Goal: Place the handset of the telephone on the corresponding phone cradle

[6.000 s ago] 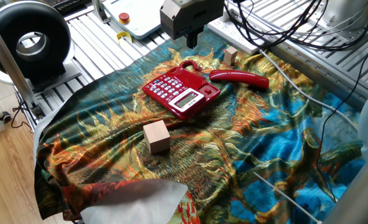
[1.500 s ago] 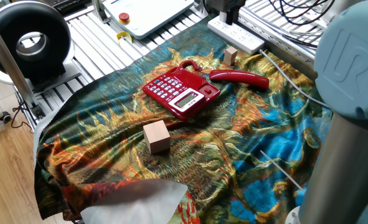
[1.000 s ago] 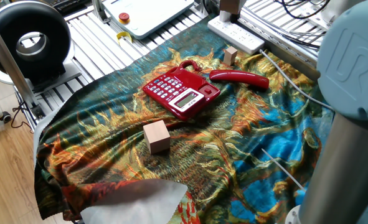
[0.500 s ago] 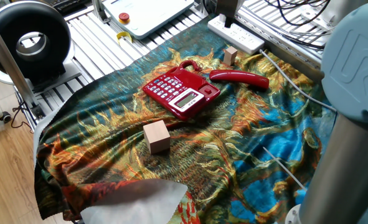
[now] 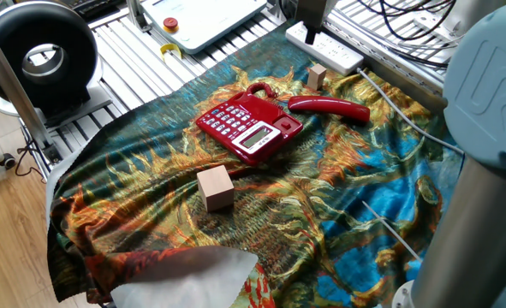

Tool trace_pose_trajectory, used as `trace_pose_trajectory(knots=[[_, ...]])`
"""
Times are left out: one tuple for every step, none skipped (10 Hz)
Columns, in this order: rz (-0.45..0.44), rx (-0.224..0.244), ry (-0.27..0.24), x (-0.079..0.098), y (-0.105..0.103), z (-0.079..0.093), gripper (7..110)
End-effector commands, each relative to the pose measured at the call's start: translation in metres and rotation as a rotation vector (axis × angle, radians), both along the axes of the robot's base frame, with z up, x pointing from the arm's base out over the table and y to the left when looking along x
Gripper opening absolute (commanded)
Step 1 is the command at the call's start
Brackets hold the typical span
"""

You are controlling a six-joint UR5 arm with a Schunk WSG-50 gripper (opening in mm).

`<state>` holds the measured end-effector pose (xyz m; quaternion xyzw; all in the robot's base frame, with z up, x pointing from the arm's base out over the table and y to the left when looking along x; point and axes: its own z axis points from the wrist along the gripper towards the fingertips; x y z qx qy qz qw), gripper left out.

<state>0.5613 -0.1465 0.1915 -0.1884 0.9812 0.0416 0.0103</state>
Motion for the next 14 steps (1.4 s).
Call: trace_pose_trajectory(knots=[[-0.007,0.002,-0.005,-0.012,-0.002,-0.013,44],[0.01,-0.02,-0.013,-0.019,-0.01,-0.022,44],[0.028,-0.029,-0.021,-0.022,-0.017,-0.029,44],[0.035,-0.025,-0.028,-0.024,-0.022,-0.035,44],[0.038,-0.027,-0.034,-0.025,-0.027,-0.041,44],[0.042,-0.034,-0.041,-0.024,-0.031,-0.048,44],[0.041,-0.048,-0.042,-0.024,-0.034,-0.051,44],[0.038,-0.059,-0.035,-0.026,-0.037,-0.051,44],[0.04,-0.068,-0.032,-0.027,-0.039,-0.051,44],[0.04,-0.071,-0.03,-0.027,-0.04,-0.051,44],[0.036,-0.074,-0.03,-0.027,-0.04,-0.051,44],[0.031,-0.074,-0.03,-0.027,-0.04,-0.051,44],[0.025,-0.078,-0.025,-0.028,-0.041,-0.051,44],[0.033,-0.117,-0.019,-0.03,-0.051,-0.051,44]])
